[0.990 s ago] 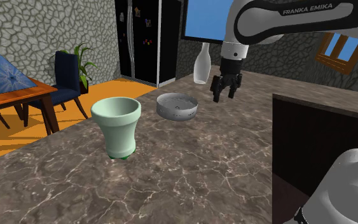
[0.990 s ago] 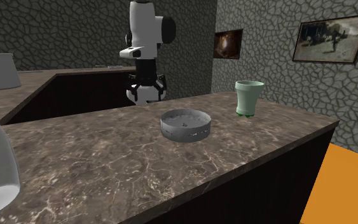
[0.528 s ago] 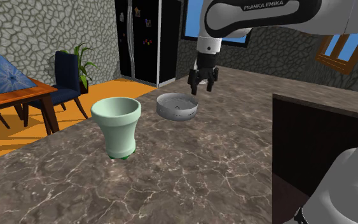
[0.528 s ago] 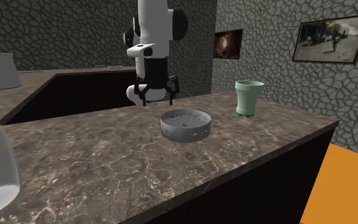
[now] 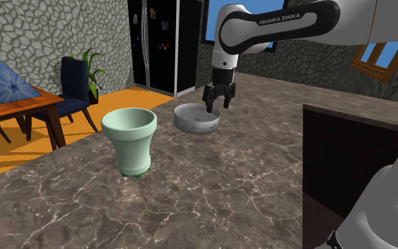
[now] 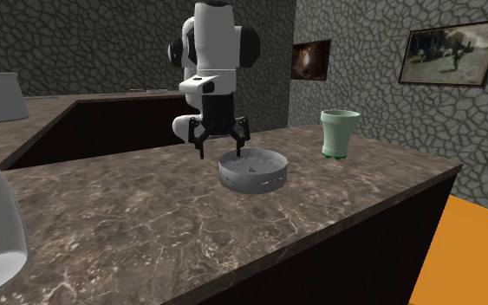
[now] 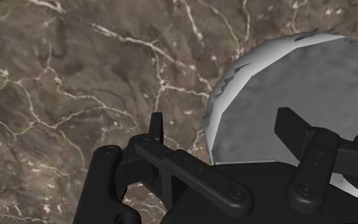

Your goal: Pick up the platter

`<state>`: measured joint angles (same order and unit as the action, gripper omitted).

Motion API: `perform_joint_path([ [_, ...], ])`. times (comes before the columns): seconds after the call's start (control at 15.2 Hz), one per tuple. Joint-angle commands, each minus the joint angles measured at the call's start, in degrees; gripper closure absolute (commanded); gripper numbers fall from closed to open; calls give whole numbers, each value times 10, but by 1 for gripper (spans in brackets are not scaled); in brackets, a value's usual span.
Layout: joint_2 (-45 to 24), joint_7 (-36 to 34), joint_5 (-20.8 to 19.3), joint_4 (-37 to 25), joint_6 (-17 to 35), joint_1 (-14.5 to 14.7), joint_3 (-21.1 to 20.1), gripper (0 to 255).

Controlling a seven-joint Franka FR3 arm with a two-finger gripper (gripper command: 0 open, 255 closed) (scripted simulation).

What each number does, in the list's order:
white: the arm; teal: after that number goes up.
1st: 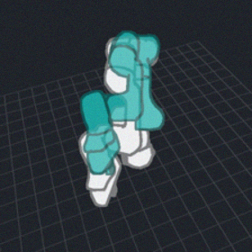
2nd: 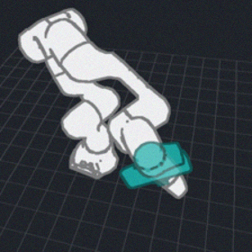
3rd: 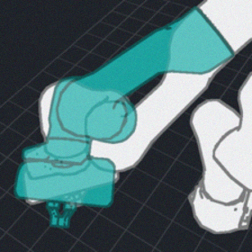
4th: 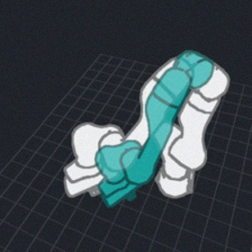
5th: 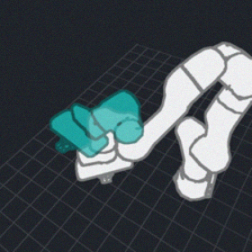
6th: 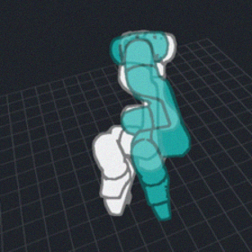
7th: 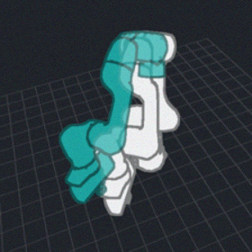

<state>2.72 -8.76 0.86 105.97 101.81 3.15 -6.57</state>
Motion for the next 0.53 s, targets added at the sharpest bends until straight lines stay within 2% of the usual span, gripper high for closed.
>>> perform_joint_path([
  [0.0,-2,1,0,9,12,0,0,0],
  [0.07,-2,1,0,9,12,0,0,0],
  [0.13,-2,1,0,10,12,0,0,255],
  [0.46,-3,1,0,9,12,0,0,255],
])
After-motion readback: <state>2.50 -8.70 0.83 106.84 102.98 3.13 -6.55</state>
